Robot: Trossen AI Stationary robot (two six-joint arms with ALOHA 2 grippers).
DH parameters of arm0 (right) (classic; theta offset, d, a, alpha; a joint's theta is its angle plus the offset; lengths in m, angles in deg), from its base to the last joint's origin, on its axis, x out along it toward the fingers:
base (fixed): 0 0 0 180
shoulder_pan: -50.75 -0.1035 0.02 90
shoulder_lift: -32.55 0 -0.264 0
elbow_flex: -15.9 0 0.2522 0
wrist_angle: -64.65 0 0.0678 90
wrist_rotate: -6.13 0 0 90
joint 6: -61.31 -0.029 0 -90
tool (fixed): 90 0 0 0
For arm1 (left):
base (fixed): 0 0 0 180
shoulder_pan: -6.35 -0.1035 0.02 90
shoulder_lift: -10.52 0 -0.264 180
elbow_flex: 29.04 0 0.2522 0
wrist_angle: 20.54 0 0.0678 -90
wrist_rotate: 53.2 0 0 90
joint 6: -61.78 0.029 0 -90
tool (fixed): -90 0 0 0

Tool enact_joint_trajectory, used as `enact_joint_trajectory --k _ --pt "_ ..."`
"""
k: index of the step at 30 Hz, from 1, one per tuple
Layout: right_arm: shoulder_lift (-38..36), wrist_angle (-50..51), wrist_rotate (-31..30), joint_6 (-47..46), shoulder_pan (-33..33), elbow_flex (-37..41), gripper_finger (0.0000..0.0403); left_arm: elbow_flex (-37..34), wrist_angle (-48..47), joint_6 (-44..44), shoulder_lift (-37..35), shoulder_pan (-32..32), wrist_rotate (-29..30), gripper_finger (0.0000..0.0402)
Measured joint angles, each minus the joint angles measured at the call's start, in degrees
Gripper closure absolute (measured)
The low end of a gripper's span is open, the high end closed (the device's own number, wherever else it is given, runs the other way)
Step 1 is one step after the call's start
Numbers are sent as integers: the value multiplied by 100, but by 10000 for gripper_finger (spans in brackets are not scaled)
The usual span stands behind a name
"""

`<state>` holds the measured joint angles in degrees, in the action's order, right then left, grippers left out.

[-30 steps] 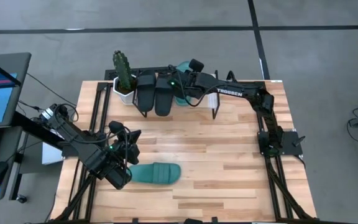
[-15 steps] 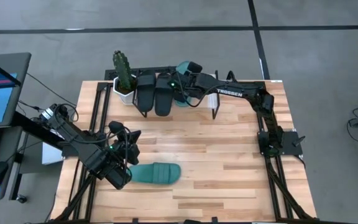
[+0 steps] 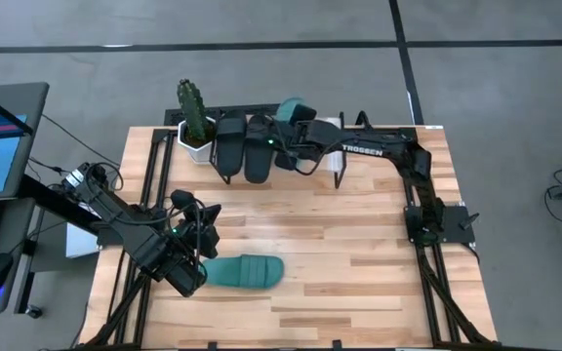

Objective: Pick and place slides into the shelf
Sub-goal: Put the top green slide on the shelf, then put the green slide on the shelf

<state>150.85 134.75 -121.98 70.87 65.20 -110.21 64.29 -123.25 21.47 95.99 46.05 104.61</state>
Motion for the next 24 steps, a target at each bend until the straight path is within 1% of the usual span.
enact_joint_trajectory --k 5,11,13,17,20,24 --pt "-209 9 28 39 -123 4 164 0 -6 0 0 0 0 400" --pt "-519 147 164 -23 -403 4 161 0 -53 -4 0 0 0 400" --pt "-672 232 349 -161 -558 6 162 0 -105 -122 0 0 -4 400" --pt "-1010 616 1084 -565 -952 6 168 0 -110 -299 0 4 -95 400" --pt "-1218 855 1540 -857 -1405 6 176 -34 -104 -486 -8 90 -69 400" --pt "-1309 1140 1681 -1224 -2154 6 189 -351 -107 -1147 -138 304 363 400"
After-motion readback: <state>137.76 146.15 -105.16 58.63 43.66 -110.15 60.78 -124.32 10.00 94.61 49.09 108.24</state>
